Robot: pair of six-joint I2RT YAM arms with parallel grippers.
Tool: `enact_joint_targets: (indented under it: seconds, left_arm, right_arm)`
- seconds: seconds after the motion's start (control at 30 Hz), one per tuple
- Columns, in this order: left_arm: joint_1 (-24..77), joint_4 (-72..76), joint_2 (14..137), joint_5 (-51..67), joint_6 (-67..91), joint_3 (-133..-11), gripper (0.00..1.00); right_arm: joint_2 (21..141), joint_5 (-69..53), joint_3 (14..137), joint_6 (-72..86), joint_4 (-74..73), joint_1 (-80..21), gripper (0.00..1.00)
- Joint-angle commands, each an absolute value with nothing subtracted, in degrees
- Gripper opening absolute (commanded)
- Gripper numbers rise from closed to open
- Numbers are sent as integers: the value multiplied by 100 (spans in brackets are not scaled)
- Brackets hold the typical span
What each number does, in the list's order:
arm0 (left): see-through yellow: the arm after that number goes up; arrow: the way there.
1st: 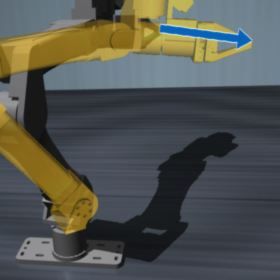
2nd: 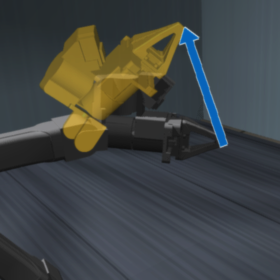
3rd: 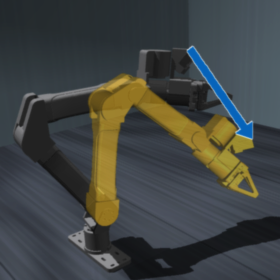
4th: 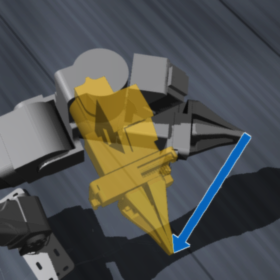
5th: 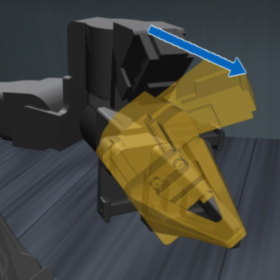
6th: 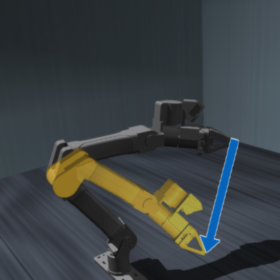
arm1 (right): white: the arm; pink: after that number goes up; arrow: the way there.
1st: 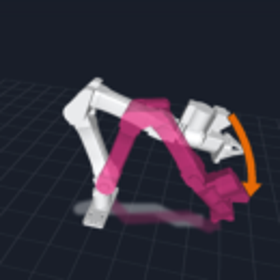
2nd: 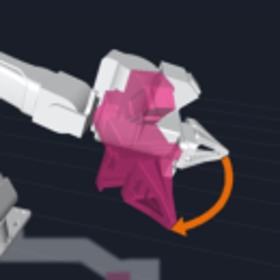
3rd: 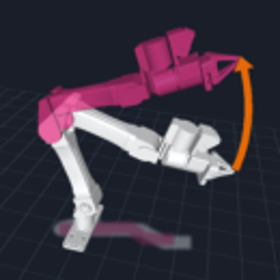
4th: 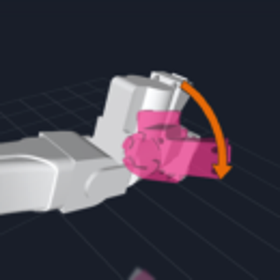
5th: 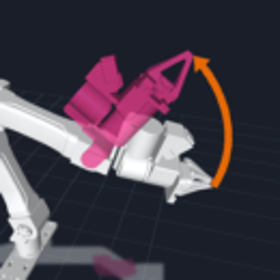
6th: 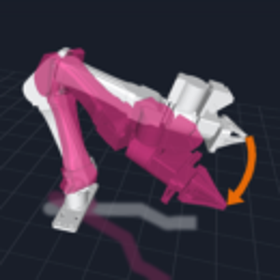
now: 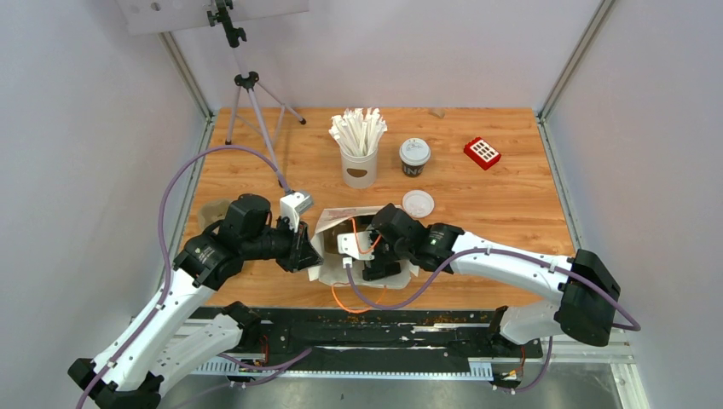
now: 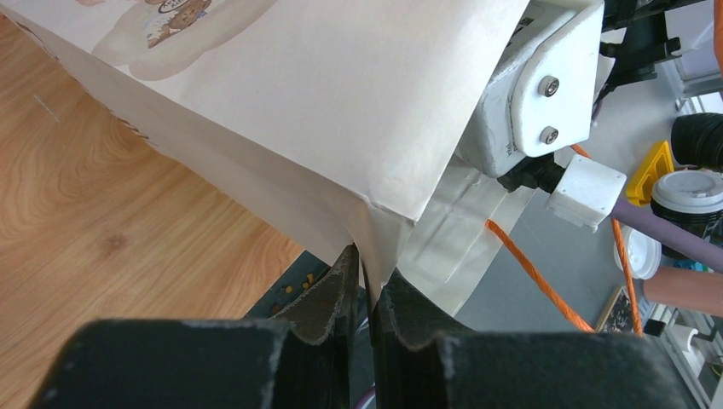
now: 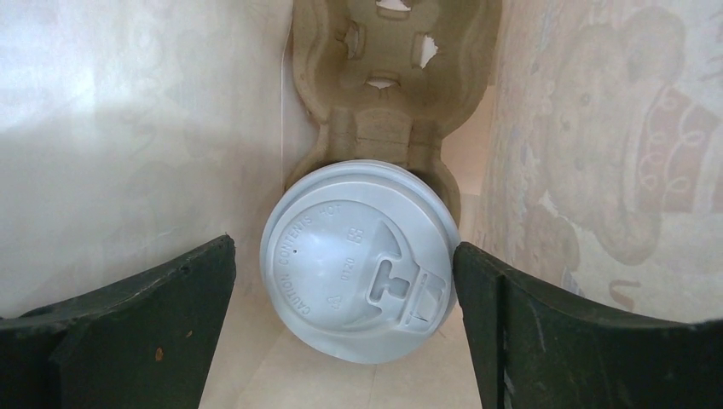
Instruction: Pack the takeout coffee
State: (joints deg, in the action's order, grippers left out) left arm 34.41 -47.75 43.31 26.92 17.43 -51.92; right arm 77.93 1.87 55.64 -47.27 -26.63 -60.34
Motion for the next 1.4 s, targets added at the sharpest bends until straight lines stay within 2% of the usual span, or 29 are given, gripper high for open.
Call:
enact_joint_targets:
  seconds: [0.0, 0.37, 0.47, 0.6, 0.77, 1.23, 1.37]
  left_arm:
    - [3425, -4718, 4324, 2655, 1659, -5379, 17]
    - [3422, -4707, 4373, 2644, 1657, -5405, 17]
    - [3427, -4703, 4390, 2634, 1661, -5438, 17]
    - [3425, -4719, 4417, 2617, 1661, -5462, 17]
    - [3427, -4759, 4434, 2533, 1652, -5496, 17]
    - [3425, -4762, 4632, 2502, 1859, -5748, 17]
    - [3428, -4890, 4755, 2430, 1898, -5884, 17]
  right_arm:
    - [7700, 121, 5893, -4820, -2663, -6089, 98]
    - [7644, 89, 6039, -4892, -2738, -6169, 98]
    - [7691, -116, 6113, -4865, -2818, -6177, 93]
    - [7721, -162, 6170, -4822, -2822, -6174, 81]
    - [7680, -229, 6170, -4791, -2856, -6182, 84]
    - [7697, -1041, 7029, -4387, -3504, -6200, 57]
    - [7585, -1325, 7123, -4216, -3563, -6213, 55]
